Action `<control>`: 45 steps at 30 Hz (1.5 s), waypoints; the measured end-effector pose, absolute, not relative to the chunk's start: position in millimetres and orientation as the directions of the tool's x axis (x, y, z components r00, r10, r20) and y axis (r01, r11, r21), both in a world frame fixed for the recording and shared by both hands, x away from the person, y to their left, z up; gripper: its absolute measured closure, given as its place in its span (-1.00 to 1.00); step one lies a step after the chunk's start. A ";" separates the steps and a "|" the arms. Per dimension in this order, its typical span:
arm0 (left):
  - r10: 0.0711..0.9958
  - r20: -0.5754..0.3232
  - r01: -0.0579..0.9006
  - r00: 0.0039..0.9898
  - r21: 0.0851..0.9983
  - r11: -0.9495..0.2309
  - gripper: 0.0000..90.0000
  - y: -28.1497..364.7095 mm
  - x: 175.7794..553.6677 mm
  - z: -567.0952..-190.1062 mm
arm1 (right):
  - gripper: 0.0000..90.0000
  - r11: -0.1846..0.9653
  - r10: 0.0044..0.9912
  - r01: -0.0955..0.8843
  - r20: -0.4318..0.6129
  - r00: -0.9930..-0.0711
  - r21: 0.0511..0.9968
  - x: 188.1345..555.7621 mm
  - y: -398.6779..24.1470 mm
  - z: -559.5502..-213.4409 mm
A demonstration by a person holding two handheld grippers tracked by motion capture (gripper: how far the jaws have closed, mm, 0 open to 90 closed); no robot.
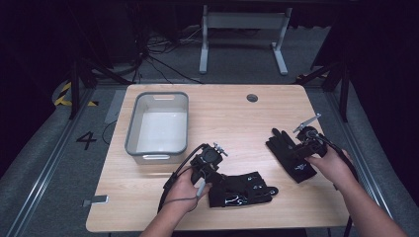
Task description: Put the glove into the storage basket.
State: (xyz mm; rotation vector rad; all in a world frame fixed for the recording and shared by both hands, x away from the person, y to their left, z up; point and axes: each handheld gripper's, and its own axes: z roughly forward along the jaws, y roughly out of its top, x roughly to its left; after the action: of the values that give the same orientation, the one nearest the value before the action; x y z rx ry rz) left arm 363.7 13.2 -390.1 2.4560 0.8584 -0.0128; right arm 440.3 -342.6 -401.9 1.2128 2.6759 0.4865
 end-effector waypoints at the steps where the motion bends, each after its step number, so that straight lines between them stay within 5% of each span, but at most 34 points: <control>1: 0.574 -0.181 0.581 0.799 0.482 -0.656 0.19 12.6 363.7 -390.2 | 0.34 0.614 0.757 0.704 -0.014 -0.653 0.357 438.1 -343.6 -400.8; 14: 0.553 -0.179 0.563 0.814 0.478 -0.675 0.20 2.5 363.7 -391.5 | 0.38 0.639 0.730 0.679 -0.007 -0.684 0.362 417.1 -339.9 -395.0; 24: 0.560 -0.178 0.569 0.809 0.478 -0.670 0.20 5.0 362.8 -391.5 | 0.38 0.647 0.715 0.656 -0.013 -0.699 0.388 454.3 -321.2 -394.6; 40: 0.579 -0.184 0.587 0.794 0.478 -0.654 0.20 14.0 360.8 -392.6 | 0.24 0.686 0.705 0.671 -0.028 -0.709 0.282 477.6 -299.7 -419.9; 45: 0.575 -0.185 0.586 0.797 0.469 -0.661 0.19 12.8 361.7 -393.8 | 0.40 0.682 0.712 0.674 -0.045 -0.701 0.284 477.4 -300.1 -423.3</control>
State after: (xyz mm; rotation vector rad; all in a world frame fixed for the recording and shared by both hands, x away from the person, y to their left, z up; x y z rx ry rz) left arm 361.7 12.8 -393.8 2.4668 0.8618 -0.0278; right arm 477.4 -300.1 -423.3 1.1368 2.7397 0.3720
